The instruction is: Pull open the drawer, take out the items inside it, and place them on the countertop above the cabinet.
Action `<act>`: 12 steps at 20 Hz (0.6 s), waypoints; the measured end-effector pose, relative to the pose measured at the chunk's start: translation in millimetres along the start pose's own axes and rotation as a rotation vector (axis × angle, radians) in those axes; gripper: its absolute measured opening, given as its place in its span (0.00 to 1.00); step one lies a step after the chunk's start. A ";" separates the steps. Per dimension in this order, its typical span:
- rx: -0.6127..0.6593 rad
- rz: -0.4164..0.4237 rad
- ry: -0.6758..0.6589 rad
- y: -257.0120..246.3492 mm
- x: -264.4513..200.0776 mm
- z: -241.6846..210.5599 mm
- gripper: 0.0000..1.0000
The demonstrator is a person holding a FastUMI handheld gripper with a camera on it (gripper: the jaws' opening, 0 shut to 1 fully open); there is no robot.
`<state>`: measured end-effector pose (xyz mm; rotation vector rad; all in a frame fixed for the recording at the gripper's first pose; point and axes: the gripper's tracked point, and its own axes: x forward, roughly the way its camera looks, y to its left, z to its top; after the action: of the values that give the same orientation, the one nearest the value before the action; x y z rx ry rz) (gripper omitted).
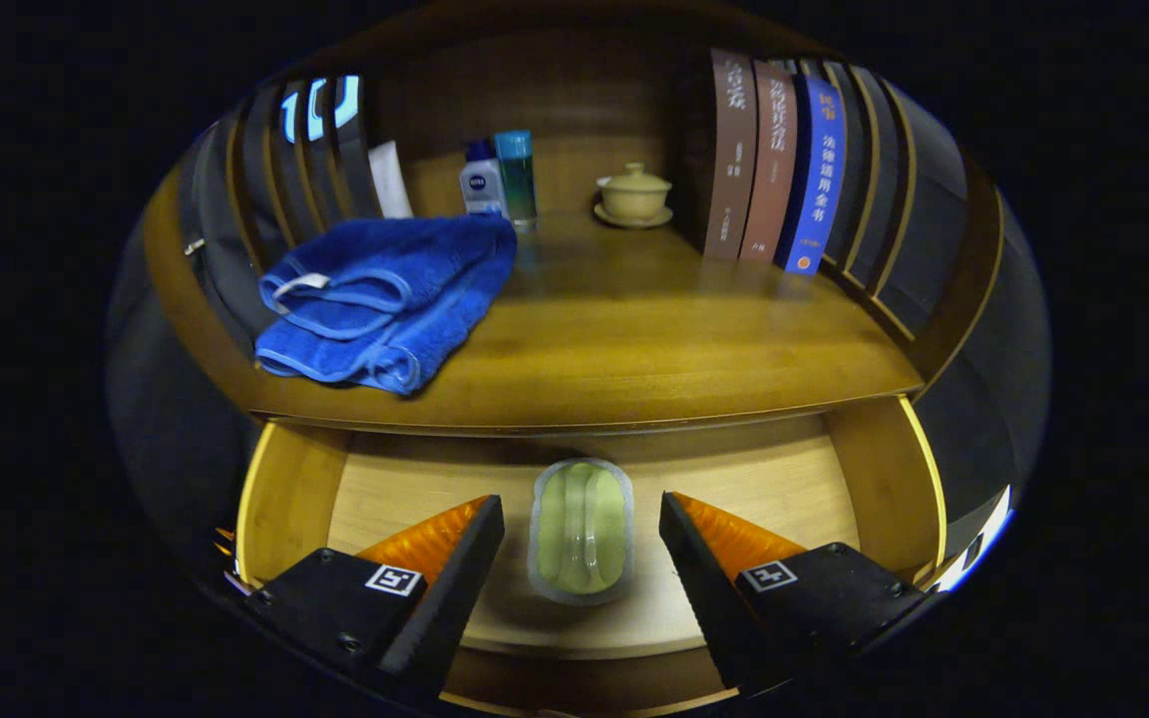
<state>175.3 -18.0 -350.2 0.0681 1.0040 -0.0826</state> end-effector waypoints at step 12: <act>-0.002 -0.027 0.251 -4.9 38.6 -38.8 0.38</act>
<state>162.8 -20.7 -403.7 0.0642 1.2558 -0.0992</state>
